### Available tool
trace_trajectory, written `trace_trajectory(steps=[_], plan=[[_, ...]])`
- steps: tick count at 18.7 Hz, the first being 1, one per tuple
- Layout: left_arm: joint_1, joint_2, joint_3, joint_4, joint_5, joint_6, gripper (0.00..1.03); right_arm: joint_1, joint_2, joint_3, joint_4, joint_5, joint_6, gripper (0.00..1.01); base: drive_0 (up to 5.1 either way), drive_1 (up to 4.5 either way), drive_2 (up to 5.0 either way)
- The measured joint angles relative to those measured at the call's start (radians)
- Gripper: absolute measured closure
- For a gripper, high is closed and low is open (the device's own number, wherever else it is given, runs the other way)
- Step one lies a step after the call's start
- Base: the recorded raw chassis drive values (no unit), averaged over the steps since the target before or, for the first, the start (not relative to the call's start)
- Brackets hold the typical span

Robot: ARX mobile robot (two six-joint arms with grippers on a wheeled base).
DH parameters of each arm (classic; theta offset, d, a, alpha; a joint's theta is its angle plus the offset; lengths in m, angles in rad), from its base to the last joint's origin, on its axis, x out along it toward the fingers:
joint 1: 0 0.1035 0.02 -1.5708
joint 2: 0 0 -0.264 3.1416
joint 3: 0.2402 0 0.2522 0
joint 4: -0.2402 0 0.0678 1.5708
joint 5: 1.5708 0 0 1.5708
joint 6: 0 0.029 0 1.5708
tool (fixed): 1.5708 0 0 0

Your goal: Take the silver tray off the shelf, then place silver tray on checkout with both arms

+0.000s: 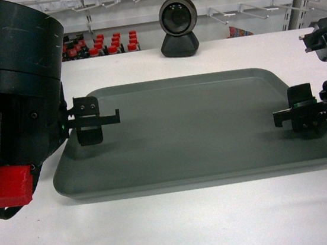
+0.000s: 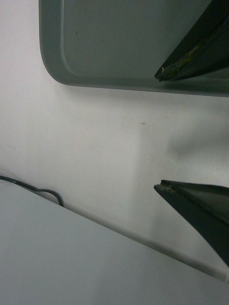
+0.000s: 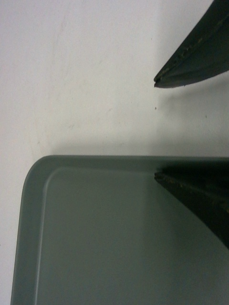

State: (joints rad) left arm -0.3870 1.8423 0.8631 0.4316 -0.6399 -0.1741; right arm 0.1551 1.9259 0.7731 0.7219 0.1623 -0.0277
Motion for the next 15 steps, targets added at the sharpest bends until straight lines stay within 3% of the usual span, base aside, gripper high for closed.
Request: trace_trajectory(steps=[4, 5, 6, 8, 10, 12, 13, 14, 15], plan=[[-0.010, -0.001, 0.000, 0.011, 0.010, 0.000, 0.16, -0.006, 0.000, 0.000, 0.005, 0.009, 0.000, 0.21, 0.0, 0.00, 0.0], [-0.012, -0.008, 0.000, 0.019, 0.016, 0.000, 0.03, -0.013, 0.000, 0.000, 0.012, 0.011, 0.002, 0.03, 0.0, 0.00, 0.0], [-0.017, -0.026, 0.000, 0.025, 0.040, -0.002, 0.05, -0.014, 0.000, -0.008, 0.031, -0.010, 0.017, 0.03, 0.0, 0.00, 0.0], [-0.013, -0.243, -0.039, 0.059, 0.135, -0.056, 0.05, -0.012, -0.156, -0.058, 0.065, -0.060, 0.135, 0.03, 0.0, 0.00, 0.0], [0.001, -0.369, -0.071, 0.043, 0.162, -0.049, 0.05, -0.011, -0.283, -0.081, 0.062, -0.063, 0.157, 0.03, 0.0, 0.00, 0.0], [0.031, -0.489, -0.123, -0.005, 0.163, -0.036, 0.05, -0.001, -0.426, -0.127, 0.029, -0.062, 0.163, 0.03, 0.0, 0.00, 0.0], [0.063, -0.545, -0.193, 0.124, 0.244, 0.010, 0.13, 0.014, -0.491, -0.151, 0.003, -0.050, 0.166, 0.03, 0.0, 0.00, 0.0], [0.095, -0.631, -0.274, 0.179, 0.318, 0.071, 0.24, 0.023, -0.558, -0.199, 0.042, -0.005, 0.130, 0.13, 0.0, 0.00, 0.0], [0.117, -0.731, -0.352, 0.154, 0.360, 0.109, 0.35, 0.023, -0.654, -0.256, 0.003, 0.007, 0.091, 0.24, 0.0, 0.00, 0.0]])
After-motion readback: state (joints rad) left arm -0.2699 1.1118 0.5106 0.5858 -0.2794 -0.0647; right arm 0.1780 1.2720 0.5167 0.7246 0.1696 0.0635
